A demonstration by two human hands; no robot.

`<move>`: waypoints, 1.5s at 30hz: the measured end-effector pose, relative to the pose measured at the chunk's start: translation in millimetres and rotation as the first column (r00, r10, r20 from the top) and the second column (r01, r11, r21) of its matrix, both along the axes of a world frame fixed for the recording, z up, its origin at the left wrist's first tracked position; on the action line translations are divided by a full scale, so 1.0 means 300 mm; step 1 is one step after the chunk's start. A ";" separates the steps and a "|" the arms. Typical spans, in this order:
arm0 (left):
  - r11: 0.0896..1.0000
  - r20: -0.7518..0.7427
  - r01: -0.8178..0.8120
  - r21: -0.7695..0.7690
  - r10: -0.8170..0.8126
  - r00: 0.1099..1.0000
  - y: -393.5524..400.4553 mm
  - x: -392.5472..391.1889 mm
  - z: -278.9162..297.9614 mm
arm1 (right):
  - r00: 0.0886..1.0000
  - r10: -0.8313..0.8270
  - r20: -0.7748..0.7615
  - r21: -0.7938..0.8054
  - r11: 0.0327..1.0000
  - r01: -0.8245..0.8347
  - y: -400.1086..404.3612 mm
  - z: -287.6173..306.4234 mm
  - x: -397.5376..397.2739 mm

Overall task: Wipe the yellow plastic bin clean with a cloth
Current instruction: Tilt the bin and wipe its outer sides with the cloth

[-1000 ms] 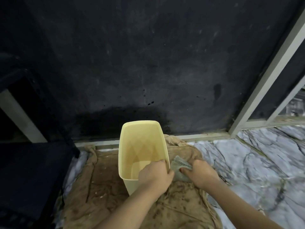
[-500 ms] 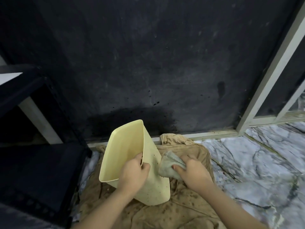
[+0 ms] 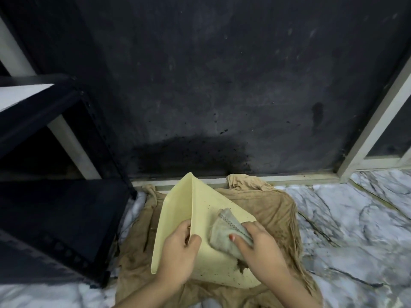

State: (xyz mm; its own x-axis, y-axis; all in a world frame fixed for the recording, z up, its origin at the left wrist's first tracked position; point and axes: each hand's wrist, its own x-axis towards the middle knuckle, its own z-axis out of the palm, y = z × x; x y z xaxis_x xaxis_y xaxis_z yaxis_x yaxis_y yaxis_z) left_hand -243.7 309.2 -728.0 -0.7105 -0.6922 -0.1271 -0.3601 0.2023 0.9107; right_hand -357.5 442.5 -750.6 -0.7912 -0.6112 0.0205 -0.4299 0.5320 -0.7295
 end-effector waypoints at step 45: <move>0.926 -0.048 -0.306 -0.222 0.303 0.952 0.021 -0.065 -0.088 | 0.982 -0.184 0.031 -0.082 0.979 0.186 -0.057 -0.267 -0.022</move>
State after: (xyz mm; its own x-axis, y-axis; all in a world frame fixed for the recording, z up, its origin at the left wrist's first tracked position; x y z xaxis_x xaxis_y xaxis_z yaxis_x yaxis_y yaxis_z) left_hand -263.1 315.6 -754.3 -0.4614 -0.8849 0.0641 -0.4255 0.2841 0.8592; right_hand -364.2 425.3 -830.8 -0.8914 -0.4509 0.0460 -0.3119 0.5367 -0.7840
